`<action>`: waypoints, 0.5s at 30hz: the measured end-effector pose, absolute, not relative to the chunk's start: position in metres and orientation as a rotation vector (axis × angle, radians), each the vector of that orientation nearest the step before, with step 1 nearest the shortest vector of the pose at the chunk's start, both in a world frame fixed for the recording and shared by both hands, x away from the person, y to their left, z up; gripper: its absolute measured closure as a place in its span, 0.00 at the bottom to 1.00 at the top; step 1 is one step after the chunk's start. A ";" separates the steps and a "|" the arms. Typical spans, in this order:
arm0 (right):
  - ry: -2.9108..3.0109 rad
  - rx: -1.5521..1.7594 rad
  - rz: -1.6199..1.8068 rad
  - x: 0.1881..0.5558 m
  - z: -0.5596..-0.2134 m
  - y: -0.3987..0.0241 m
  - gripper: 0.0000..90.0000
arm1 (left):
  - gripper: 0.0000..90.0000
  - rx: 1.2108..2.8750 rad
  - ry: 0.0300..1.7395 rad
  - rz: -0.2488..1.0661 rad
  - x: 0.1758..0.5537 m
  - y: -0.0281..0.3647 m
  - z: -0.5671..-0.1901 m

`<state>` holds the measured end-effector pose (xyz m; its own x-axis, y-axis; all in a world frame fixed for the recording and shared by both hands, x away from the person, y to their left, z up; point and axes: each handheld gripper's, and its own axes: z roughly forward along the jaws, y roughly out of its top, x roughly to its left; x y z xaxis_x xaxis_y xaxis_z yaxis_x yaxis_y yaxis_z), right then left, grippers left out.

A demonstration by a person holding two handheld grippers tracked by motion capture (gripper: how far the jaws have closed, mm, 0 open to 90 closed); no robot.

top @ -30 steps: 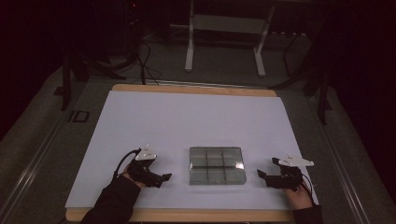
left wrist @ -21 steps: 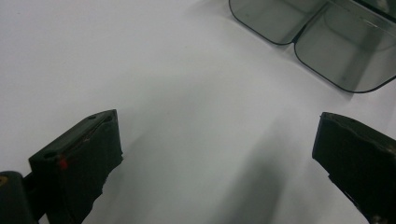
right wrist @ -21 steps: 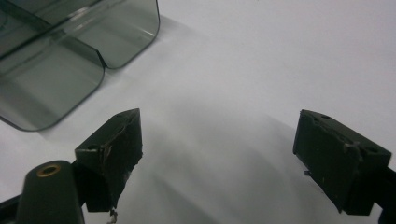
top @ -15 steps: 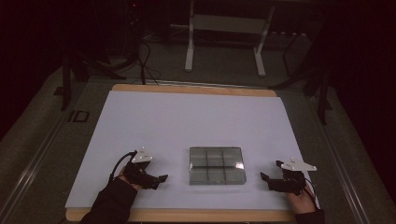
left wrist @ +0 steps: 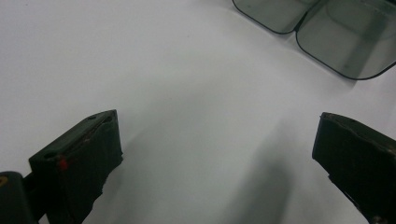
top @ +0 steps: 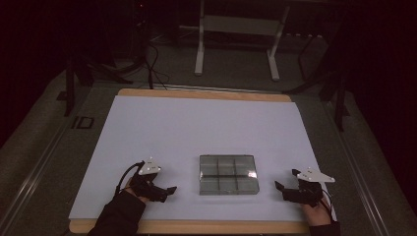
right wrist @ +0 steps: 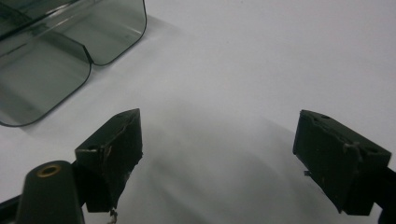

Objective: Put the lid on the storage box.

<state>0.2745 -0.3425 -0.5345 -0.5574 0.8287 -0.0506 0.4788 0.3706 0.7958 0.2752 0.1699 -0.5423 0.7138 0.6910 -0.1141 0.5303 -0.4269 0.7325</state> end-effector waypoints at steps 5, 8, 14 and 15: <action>2.187 1.126 1.055 0.274 -0.535 -0.342 0.17 | 0.03 2.127 0.939 0.281 0.274 0.170 -0.542; 2.193 1.122 1.048 0.274 -0.535 -0.342 0.17 | 0.03 2.112 0.945 0.282 0.274 0.171 -0.542; 2.193 1.128 1.045 0.274 -0.535 -0.342 0.17 | 0.03 2.100 0.950 0.291 0.274 0.172 -0.542; 2.195 1.127 1.041 0.275 -0.535 -0.341 0.17 | 0.03 2.102 0.949 0.295 0.273 0.172 -0.542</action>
